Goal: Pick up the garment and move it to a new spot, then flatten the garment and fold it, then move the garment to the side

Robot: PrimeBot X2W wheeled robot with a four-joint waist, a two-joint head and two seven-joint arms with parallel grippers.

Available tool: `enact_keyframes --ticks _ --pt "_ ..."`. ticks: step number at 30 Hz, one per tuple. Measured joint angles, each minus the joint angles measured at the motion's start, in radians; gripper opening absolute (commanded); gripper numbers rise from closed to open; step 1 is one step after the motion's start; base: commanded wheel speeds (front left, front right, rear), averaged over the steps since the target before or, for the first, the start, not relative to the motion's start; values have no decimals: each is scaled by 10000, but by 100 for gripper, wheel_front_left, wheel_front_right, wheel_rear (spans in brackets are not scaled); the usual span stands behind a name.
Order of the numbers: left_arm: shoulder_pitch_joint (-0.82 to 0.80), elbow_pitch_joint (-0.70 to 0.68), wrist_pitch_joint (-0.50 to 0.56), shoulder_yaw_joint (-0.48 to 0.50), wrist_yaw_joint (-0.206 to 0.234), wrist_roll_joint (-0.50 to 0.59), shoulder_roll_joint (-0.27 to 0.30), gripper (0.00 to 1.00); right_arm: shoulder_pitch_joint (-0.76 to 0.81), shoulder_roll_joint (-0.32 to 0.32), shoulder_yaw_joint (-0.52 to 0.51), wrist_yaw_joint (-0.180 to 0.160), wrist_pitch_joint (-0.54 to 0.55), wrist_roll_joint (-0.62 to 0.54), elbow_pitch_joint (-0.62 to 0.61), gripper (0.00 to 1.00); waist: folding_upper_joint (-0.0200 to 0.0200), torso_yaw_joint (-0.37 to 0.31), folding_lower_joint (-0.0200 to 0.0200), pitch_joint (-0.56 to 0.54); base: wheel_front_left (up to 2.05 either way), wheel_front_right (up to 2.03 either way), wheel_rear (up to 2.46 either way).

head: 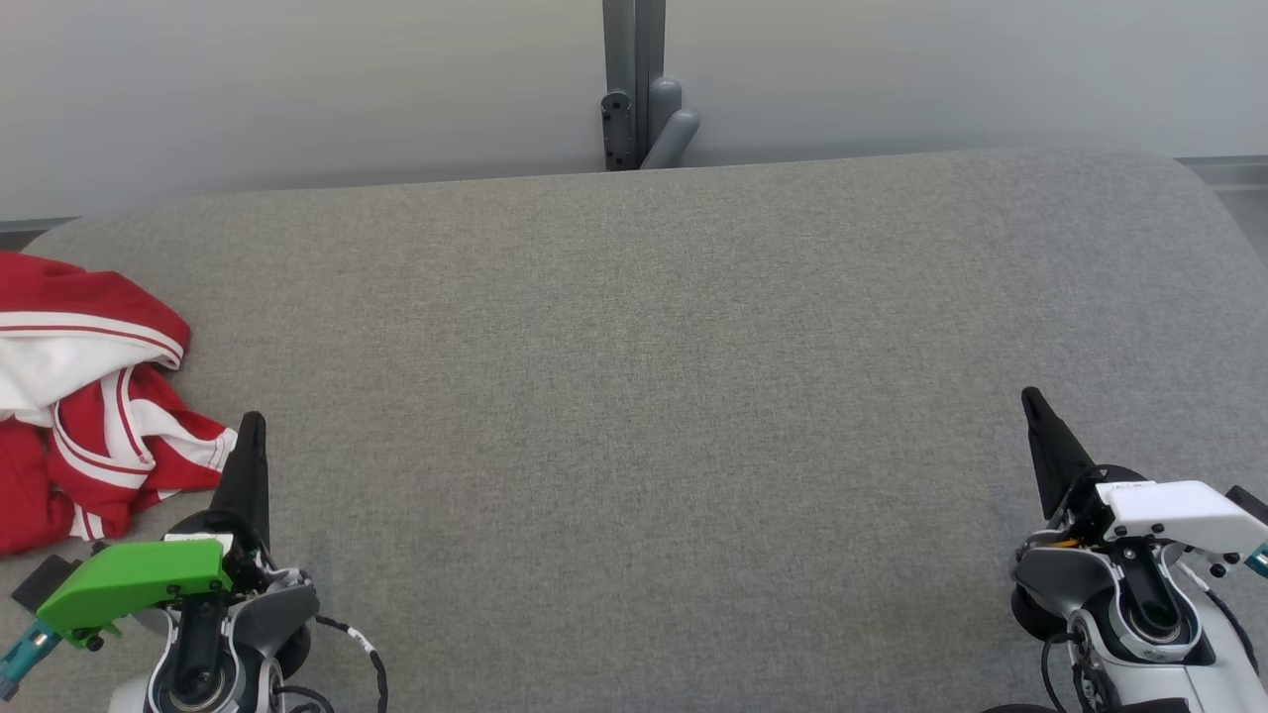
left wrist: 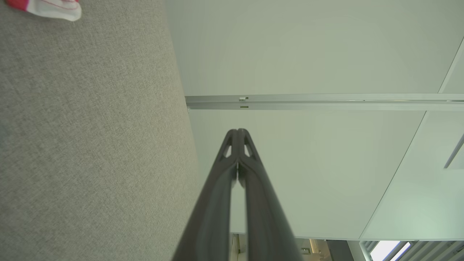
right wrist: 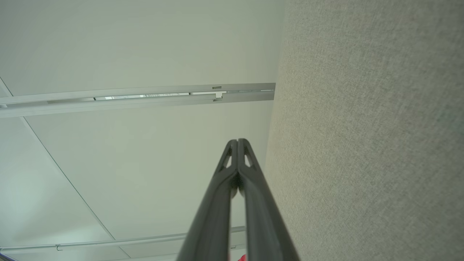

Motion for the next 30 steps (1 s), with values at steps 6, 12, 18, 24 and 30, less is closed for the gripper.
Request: enact_keyframes --ticks 6,12,18,24,30 --pt "0 0 0 0 0 0 0 0 0 -10 12 0 -4 8 -2 0 0 0 0 0 0 0 0" --pt "0 0 0 0 0 0 0 0 0 -19 29 0 -17 21 -2 0 0 0 0 0 0 0 0" --pt "0 0 0 0 0 0 0 0 1 -27 50 0 -46 29 -2 0 0 0 0 0 0 0 0" --pt "0 0 0 0 0 0 0 0 1 -38 65 0 -48 81 -4 0 0 0 0 0 0 0 0" --pt "0 0 0 0 0 0 0 0 1 -48 88 0 -59 94 -6 0 0 0 0 0 0 0 0"
